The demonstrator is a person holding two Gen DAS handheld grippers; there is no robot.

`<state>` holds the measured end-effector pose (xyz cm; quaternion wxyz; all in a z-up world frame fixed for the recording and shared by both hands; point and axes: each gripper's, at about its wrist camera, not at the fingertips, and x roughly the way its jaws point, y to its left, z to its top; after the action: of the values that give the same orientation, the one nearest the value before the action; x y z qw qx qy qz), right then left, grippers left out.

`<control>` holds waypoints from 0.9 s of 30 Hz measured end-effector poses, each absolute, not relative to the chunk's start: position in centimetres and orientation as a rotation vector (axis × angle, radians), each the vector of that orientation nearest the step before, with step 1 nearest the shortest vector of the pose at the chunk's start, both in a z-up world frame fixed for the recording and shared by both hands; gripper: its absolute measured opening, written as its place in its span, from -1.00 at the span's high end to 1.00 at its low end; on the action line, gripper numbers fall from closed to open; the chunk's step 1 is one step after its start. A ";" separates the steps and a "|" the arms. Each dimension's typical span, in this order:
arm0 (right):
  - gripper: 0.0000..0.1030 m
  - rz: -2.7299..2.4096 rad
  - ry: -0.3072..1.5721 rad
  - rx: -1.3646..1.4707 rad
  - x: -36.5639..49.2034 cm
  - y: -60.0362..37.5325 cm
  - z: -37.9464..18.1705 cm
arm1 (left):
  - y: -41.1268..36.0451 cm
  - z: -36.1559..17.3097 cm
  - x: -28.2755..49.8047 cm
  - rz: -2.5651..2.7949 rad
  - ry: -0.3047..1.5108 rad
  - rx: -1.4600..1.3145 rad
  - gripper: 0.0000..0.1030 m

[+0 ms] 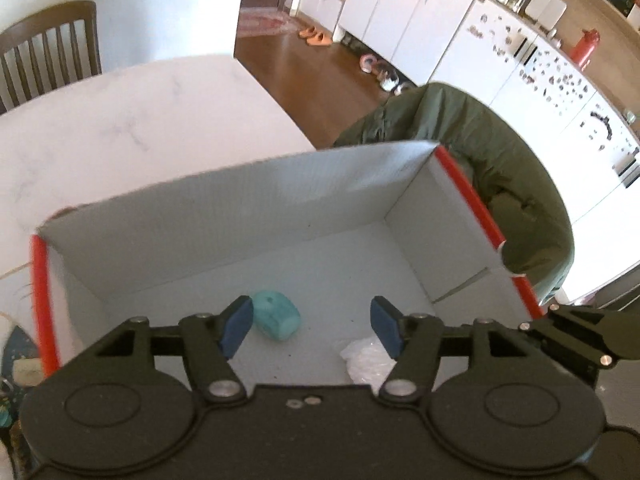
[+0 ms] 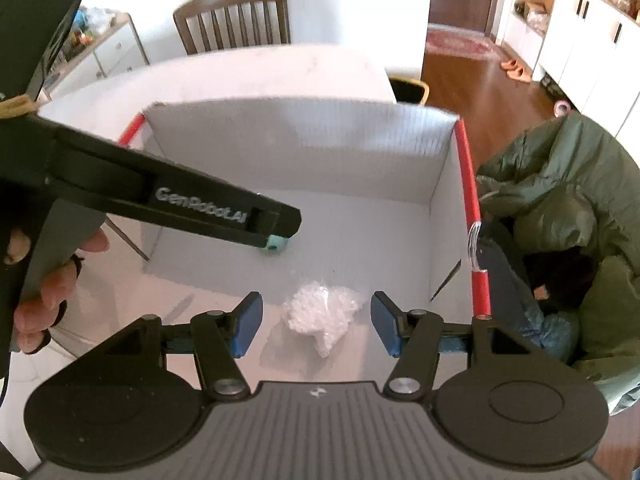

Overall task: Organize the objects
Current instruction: 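Open the left gripper releasing the teal toy while the right releases the bead bag, then withdraw both tools from the box back over the table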

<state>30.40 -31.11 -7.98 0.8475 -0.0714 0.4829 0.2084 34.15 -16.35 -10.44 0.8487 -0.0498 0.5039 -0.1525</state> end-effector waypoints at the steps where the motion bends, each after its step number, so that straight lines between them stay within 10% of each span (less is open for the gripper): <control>1: -0.14 0.440 1.010 -0.145 31.5 -31.2 -7.8 | -16.1 -10.0 33.8 -0.324 1.050 -0.113 -0.27; 27: -0.29 0.436 0.767 -0.034 25.0 -28.3 -0.1 | -8.6 -1.5 23.8 -0.280 0.751 -0.106 -0.43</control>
<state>25.00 -28.34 -0.07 0.9041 -0.0162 0.3713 0.2109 23.79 -8.57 -1.50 0.9193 -0.0517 0.3655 -0.1364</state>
